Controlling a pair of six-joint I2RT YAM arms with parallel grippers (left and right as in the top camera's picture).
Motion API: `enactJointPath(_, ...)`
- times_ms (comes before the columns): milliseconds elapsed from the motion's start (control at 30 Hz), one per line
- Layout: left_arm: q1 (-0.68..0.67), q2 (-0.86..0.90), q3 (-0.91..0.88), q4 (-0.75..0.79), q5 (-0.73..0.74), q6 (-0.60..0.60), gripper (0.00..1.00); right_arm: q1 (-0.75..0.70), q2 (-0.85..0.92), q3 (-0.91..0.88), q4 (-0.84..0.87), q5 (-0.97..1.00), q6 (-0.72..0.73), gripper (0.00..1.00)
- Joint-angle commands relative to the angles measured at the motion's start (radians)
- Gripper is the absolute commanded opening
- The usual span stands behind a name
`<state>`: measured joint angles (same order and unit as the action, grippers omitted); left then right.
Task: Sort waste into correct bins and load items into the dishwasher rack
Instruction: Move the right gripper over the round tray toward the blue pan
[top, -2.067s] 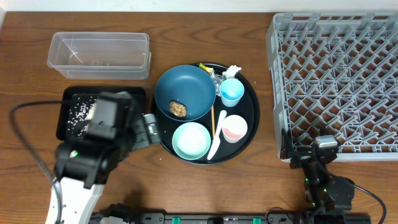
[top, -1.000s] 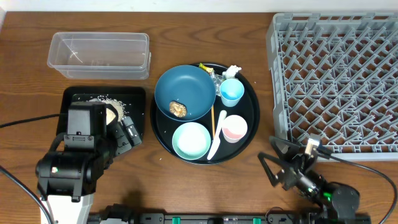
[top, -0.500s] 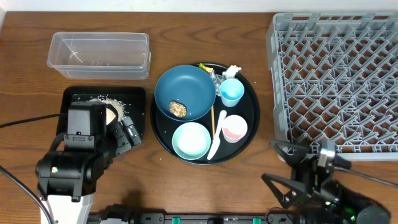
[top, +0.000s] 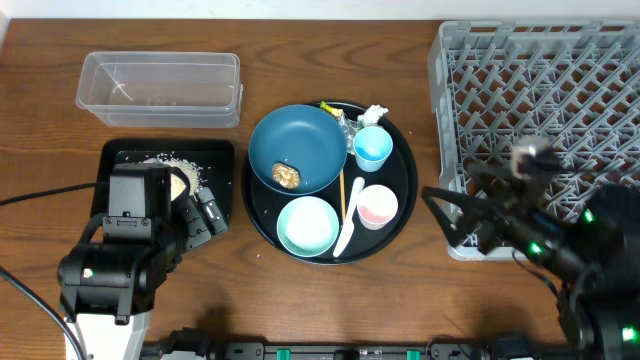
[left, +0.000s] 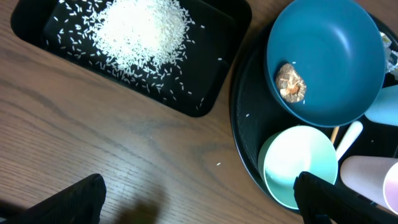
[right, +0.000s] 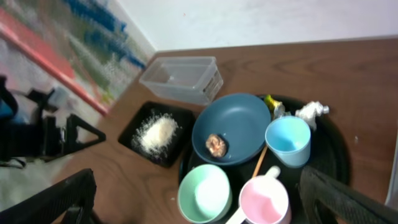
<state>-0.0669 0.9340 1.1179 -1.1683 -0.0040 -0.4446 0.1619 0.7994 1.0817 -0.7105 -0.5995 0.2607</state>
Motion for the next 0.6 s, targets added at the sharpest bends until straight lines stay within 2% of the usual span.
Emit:
enactJointPath(0, 0.005, -0.001, 0.01, -0.002, -0.012, 0.005, 0.98, 0.182, 0.092, 0.095, -0.035, 0.265, -0.129, 0.99)
enactJointPath(167, 0.005, -0.001, 0.01, -0.002, -0.012, 0.005, 0.98, 0.525, 0.262, 0.134, -0.039, 0.578, -0.128, 0.99)
enactJointPath(267, 0.005, -0.001, 0.01, -0.002, -0.012, 0.005, 0.98, 0.674, 0.385, 0.147, -0.023, 0.717, -0.127, 0.99)
enactJointPath(400, 0.005, -0.001, 0.01, -0.002, -0.012, 0.005, 0.98, 0.774, 0.543, 0.177, 0.014, 0.741, -0.124, 0.99)
enactJointPath(567, 0.005, -0.001, 0.01, -0.002, -0.012, 0.005, 0.98, 0.815, 0.678, 0.183, 0.075, 0.695, -0.112, 0.99)
